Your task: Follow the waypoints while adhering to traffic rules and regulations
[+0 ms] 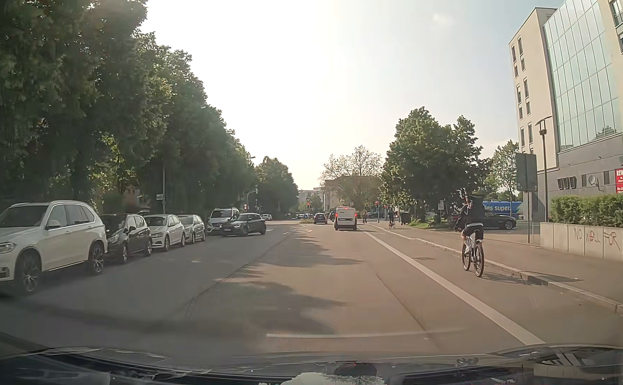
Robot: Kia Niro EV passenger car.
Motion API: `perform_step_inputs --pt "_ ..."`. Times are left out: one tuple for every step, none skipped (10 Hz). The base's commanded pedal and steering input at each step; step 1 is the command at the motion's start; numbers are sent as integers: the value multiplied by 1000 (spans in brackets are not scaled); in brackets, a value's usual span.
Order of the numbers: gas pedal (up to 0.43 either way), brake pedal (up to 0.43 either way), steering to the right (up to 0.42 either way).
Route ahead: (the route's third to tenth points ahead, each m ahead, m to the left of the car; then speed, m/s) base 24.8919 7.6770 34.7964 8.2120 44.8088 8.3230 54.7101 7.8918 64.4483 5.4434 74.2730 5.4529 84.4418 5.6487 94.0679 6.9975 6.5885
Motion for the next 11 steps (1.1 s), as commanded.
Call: perform_step_inputs --pt "67 0 -19" --pt "67 0 -20" --pt "67 0 -19" --pt "67 0 -19" --pt "59 0 -20" --pt "59 0 -20" --pt "59 0 -20" --pt "59 0 -20" --pt "59 0 -20" --pt "59 0 -20" --pt "59 0 -20"
